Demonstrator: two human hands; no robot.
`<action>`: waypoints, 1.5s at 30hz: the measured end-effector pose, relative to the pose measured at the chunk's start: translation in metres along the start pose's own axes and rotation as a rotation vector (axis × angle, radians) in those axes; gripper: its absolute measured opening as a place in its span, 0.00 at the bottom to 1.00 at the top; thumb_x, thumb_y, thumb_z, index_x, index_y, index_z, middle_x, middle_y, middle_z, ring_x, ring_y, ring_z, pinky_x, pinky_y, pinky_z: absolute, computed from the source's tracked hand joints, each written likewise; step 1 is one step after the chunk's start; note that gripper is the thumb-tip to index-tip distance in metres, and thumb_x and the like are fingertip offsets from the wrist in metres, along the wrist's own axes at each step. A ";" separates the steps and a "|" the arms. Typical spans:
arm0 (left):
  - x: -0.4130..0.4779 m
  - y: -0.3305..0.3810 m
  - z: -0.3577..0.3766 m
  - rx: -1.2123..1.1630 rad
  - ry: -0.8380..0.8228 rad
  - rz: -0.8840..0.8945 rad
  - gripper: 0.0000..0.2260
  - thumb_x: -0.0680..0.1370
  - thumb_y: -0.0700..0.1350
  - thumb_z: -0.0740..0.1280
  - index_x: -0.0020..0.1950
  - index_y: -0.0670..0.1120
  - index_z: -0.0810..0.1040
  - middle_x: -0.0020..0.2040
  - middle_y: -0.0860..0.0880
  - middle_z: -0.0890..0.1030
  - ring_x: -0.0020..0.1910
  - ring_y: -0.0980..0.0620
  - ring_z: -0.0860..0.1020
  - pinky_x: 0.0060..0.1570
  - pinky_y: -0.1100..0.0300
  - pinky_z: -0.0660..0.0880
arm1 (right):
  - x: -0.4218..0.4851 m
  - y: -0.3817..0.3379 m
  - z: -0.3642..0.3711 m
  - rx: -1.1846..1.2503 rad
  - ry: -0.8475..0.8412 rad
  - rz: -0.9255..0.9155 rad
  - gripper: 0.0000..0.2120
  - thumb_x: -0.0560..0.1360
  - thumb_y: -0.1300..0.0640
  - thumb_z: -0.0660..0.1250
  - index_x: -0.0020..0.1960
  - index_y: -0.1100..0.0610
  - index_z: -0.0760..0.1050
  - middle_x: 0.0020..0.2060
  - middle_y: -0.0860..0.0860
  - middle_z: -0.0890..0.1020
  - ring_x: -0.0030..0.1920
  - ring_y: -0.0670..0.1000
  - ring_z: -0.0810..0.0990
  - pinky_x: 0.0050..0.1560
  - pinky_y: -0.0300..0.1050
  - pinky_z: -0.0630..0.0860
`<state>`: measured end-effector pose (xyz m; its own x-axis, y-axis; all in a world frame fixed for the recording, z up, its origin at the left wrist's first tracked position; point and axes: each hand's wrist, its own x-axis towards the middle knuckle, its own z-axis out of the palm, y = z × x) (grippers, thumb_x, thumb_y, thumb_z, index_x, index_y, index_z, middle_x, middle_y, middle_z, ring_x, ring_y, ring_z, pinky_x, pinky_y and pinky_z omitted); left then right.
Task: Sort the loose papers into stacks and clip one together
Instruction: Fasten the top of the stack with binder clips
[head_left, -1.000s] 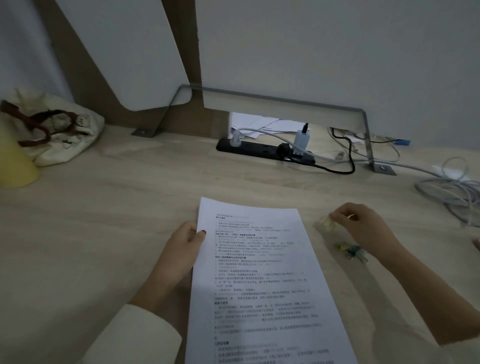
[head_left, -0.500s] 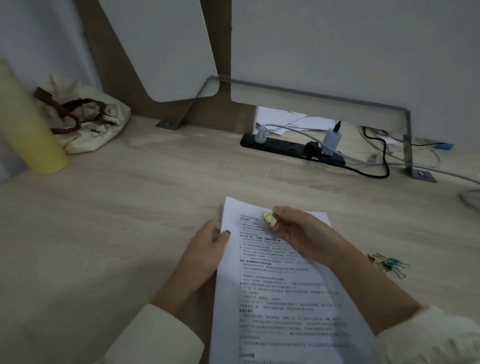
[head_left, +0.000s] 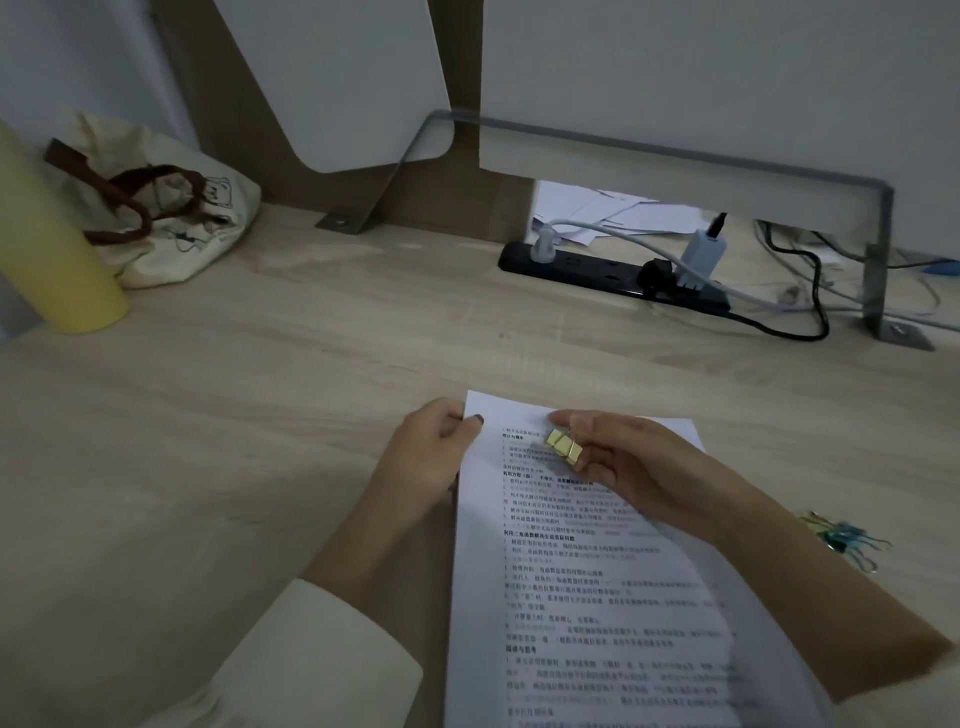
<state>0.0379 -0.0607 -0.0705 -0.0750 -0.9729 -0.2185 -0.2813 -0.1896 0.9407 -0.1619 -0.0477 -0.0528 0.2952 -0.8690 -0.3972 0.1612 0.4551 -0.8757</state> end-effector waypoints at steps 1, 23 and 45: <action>0.000 -0.002 0.001 0.026 0.021 0.031 0.05 0.78 0.43 0.62 0.44 0.45 0.75 0.40 0.46 0.81 0.40 0.45 0.79 0.43 0.48 0.75 | 0.000 -0.004 0.001 -0.020 -0.017 0.036 0.17 0.67 0.57 0.67 0.54 0.63 0.79 0.36 0.50 0.83 0.34 0.44 0.79 0.38 0.31 0.78; -0.004 -0.010 0.007 -0.019 0.089 0.255 0.07 0.78 0.44 0.61 0.46 0.42 0.75 0.40 0.38 0.82 0.39 0.39 0.78 0.38 0.48 0.74 | 0.024 -0.063 0.051 -1.303 0.091 -0.227 0.05 0.72 0.60 0.70 0.46 0.56 0.76 0.44 0.50 0.83 0.45 0.48 0.82 0.50 0.41 0.79; -0.005 -0.012 0.006 -0.006 0.076 0.364 0.05 0.78 0.42 0.62 0.45 0.42 0.76 0.38 0.40 0.81 0.38 0.39 0.77 0.37 0.48 0.73 | 0.031 -0.093 0.061 -1.534 -0.055 -0.217 0.04 0.72 0.58 0.70 0.41 0.54 0.75 0.38 0.47 0.82 0.36 0.41 0.80 0.38 0.27 0.73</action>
<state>0.0354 -0.0530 -0.0821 -0.0976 -0.9838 0.1501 -0.2433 0.1698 0.9550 -0.1097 -0.1052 0.0329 0.4338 -0.8658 -0.2494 -0.8718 -0.3334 -0.3590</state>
